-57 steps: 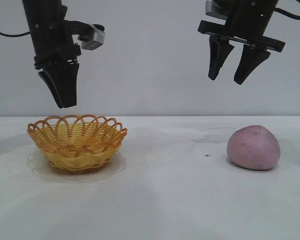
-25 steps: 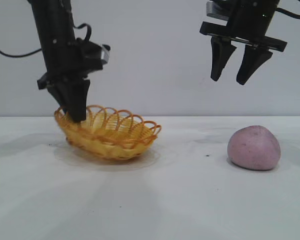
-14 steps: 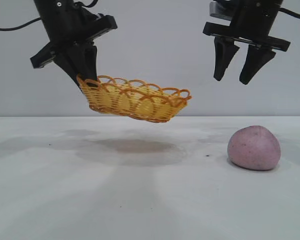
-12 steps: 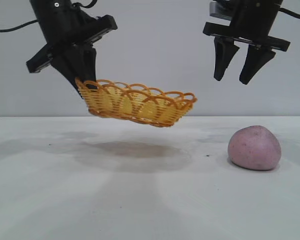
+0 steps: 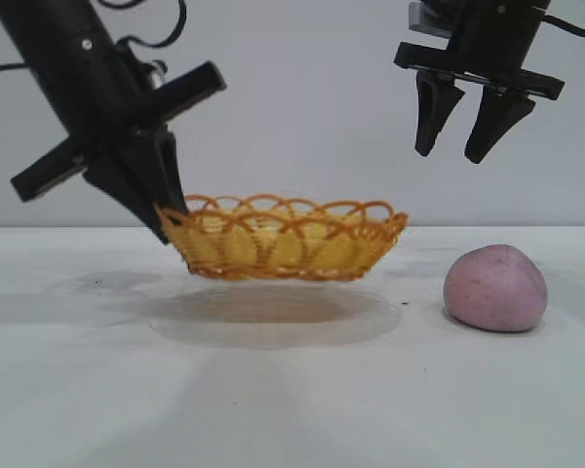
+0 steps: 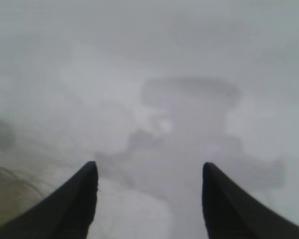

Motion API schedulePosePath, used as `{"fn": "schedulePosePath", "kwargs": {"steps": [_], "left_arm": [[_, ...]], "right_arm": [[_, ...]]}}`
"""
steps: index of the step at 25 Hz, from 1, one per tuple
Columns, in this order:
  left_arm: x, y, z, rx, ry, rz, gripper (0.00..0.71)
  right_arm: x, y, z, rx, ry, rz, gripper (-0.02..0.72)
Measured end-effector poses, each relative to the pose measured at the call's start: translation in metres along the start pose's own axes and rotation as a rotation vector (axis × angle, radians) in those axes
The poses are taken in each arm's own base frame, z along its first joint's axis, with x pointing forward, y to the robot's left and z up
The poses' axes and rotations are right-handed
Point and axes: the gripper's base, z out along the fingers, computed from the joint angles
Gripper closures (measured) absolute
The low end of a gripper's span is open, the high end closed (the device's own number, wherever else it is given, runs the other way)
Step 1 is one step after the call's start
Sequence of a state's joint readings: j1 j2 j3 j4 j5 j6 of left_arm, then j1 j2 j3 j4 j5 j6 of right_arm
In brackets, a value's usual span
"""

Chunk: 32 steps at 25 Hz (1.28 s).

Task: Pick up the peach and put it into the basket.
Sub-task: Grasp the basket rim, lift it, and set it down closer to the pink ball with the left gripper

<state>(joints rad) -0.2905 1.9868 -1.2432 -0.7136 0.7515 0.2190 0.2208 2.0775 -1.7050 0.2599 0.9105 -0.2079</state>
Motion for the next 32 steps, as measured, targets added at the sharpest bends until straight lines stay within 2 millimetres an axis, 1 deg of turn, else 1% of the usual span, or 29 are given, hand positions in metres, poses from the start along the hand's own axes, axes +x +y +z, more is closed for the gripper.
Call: {"fn": "schedulePosePath", "kwargs": {"steps": [6, 11, 13, 14, 16, 20, 23, 27, 28, 32], "left_arm": [[0.000, 0.003, 0.004, 0.006, -0.041, -0.001, 0.710], [0.000, 0.008, 0.015, 0.009, -0.016, -0.020, 0.710], [0.001, 0.009, 0.017, 0.007, -0.012, -0.021, 0.710], [0.001, 0.009, 0.017, 0.009, -0.012, -0.023, 0.646], [0.000, 0.008, 0.017, 0.020, -0.016, -0.036, 0.646], [0.000, 0.007, 0.017, 0.034, -0.020, -0.054, 0.443], [0.001, 0.006, 0.017, 0.037, -0.011, -0.055, 0.331], [0.003, 0.005, 0.015, 0.042, 0.009, -0.048, 0.339], [0.003, 0.005, 0.014, 0.038, 0.009, -0.038, 0.313], [0.003, 0.002, 0.000, -0.009, -0.008, 0.051, 0.313]], "right_arm": [[0.000, 0.000, 0.000, 0.000, 0.000, 0.000, 0.309], [0.000, 0.000, 0.000, -0.001, -0.002, 0.001, 0.309], [0.000, 0.000, 0.000, -0.001, -0.002, 0.001, 0.309], [0.000, 0.000, 0.000, -0.001, -0.002, 0.001, 0.309], [0.000, 0.000, 0.000, -0.001, -0.002, 0.003, 0.309], [0.000, 0.000, 0.000, -0.001, -0.002, 0.003, 0.309], [0.000, 0.000, 0.000, -0.001, -0.002, 0.003, 0.309], [0.000, 0.000, 0.000, -0.001, -0.002, 0.003, 0.309], [0.000, 0.000, 0.000, -0.001, -0.002, 0.003, 0.309], [0.000, 0.000, 0.000, -0.001, -0.002, 0.003, 0.309]]}}
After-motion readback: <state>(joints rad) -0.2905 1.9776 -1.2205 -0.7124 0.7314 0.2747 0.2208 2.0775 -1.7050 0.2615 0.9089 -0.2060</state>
